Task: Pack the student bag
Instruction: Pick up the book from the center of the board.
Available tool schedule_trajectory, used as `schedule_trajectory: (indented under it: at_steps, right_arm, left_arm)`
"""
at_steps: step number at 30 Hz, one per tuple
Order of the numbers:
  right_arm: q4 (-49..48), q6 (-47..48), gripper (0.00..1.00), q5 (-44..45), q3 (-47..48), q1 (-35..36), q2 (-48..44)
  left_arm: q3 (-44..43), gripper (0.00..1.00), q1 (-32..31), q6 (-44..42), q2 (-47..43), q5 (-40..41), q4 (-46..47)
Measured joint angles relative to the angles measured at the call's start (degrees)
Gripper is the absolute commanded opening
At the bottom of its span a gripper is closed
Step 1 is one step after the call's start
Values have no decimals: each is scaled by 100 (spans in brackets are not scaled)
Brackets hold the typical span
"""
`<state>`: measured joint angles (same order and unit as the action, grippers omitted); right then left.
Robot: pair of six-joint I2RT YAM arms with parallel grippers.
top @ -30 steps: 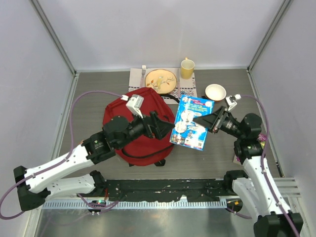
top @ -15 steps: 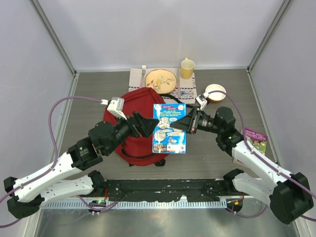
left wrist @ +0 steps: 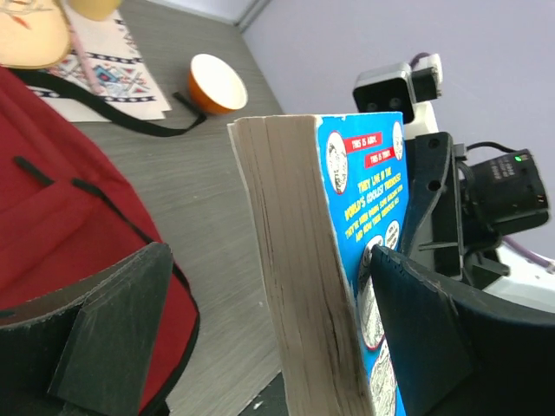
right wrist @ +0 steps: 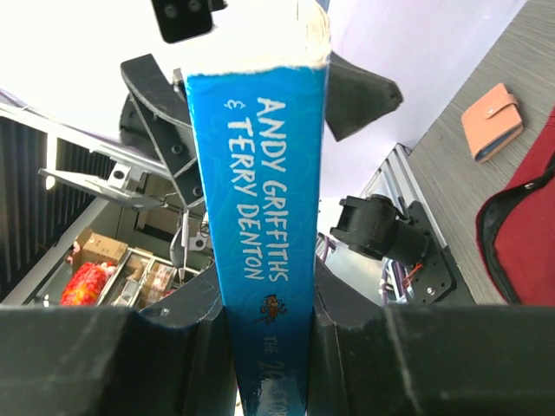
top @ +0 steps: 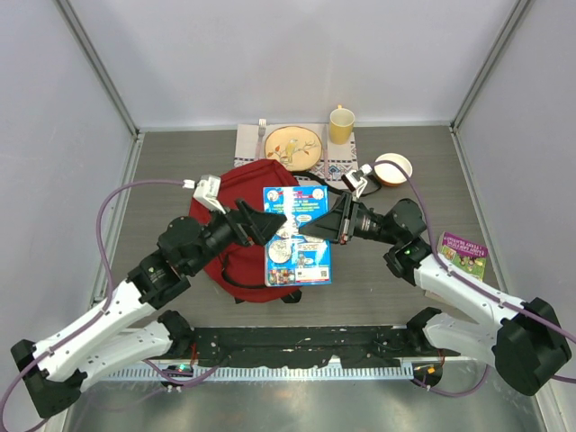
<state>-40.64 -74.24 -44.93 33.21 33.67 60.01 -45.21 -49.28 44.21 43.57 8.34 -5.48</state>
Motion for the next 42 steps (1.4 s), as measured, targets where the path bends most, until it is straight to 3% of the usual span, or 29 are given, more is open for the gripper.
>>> schedule_trajectory:
  at_steps: [5,9,11,12,15,17,20,21,23,25,26,29,34,36,42]
  right_arm:
    - [-262,-129,1,-44,-11,83,0]
    - [-407,-173,1,-94,-61,120,-15]
    - [-481,-195,1,-122,-107,140,-26]
    - [-490,-205,1,-138,-120,149,-28]
    - [-518,-227,1,-188,-153,153,-55]
    - [-492,-221,1,-188,-184,153,-96]
    - [-411,-190,1,-186,-227,151,-142]
    - [-367,-162,1,-157,-240,153,-142]
    - [-304,-92,4,-103,-280,149,-133]
    - [-289,-28,21,-59,-282,146,-98]
    - [-254,7,45,-39,-282,140,-81]
    - [302,313,79,232,-216,153,-87]
    - [2485,1121,84,1722,-70,188,-662]
    - [2946,1209,84,2173,-127,186,-1054]
    - [2776,765,84,2756,-953,431,-1696]
  left_arm:
    - [417,100,302,374,-111,-807,745]
    - [555,83,361,538,-61,-1279,1143]
    - [577,82,365,579,-2,-1456,1296]
    - [595,75,365,601,33,-1537,1377]
    - [649,73,365,684,146,-1716,1615]
    - [706,63,365,732,203,-1797,1794]
    - [796,33,367,868,269,-1908,2050]
    - [798,16,367,896,293,-1976,2120]
    - [793,1,367,927,334,-2081,2243]
    - [789,0,409,933,380,-2120,2245]
    - [785,0,428,938,400,-2122,2234]
    - [780,0,450,894,393,-1912,1974]
    - [852,0,463,782,-48,-544,833]
    - [1003,0,479,793,-494,85,516]
    - [1416,0,511,1097,-1305,1268,450]
